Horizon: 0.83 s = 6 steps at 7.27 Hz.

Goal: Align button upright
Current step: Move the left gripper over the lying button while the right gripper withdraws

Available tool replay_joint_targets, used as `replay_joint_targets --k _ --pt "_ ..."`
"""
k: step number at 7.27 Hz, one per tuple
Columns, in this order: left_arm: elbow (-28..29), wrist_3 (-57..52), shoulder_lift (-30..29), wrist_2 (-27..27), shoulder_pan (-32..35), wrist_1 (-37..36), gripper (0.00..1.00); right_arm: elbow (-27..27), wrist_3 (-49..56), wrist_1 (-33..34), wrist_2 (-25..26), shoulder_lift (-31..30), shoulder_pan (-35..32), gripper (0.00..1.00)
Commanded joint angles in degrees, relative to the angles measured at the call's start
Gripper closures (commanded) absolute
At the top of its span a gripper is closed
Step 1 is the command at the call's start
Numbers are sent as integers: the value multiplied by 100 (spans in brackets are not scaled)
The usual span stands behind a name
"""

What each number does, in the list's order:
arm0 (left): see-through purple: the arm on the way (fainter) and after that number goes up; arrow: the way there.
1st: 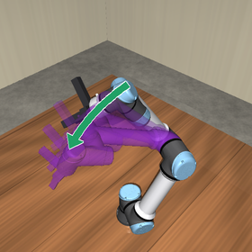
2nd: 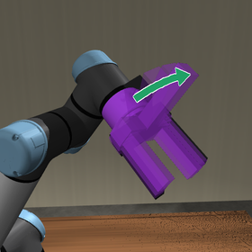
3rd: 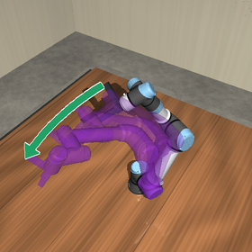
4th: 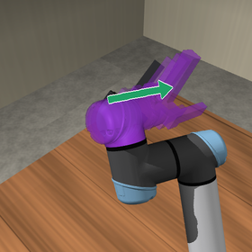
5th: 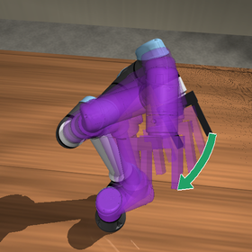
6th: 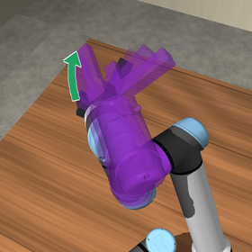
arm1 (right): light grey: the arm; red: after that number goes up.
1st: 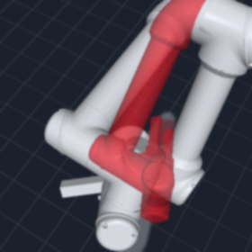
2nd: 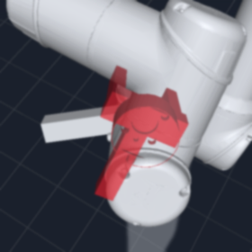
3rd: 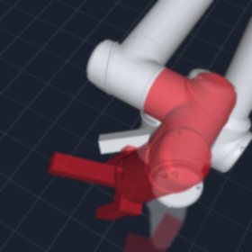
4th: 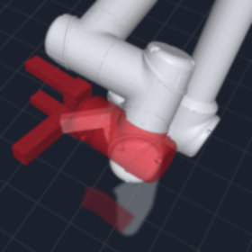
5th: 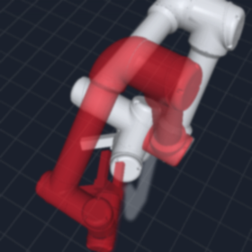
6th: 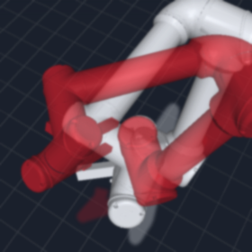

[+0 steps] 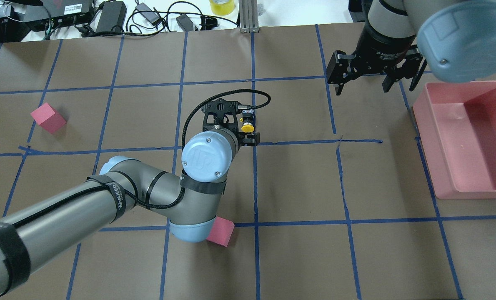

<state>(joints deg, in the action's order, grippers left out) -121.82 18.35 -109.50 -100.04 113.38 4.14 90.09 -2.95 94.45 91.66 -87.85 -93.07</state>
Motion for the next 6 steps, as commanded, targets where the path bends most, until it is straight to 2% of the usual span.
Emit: replay_joint_targets --k 1,3,4,6 --pt "70 -7 -832 -24 0 -1331 0 0 13 -6 1 -4 -1 0" --pt "481 -33 -1440 -42 -9 -1732 2 0 40 -6 1 -4 -1 0" --pt "562 -33 -1608 -164 0 -1776 8 0 48 -6 1 -4 -1 0" --pt "676 -86 -1854 -165 0 -2014 8 9 49 -6 1 -4 -1 0"
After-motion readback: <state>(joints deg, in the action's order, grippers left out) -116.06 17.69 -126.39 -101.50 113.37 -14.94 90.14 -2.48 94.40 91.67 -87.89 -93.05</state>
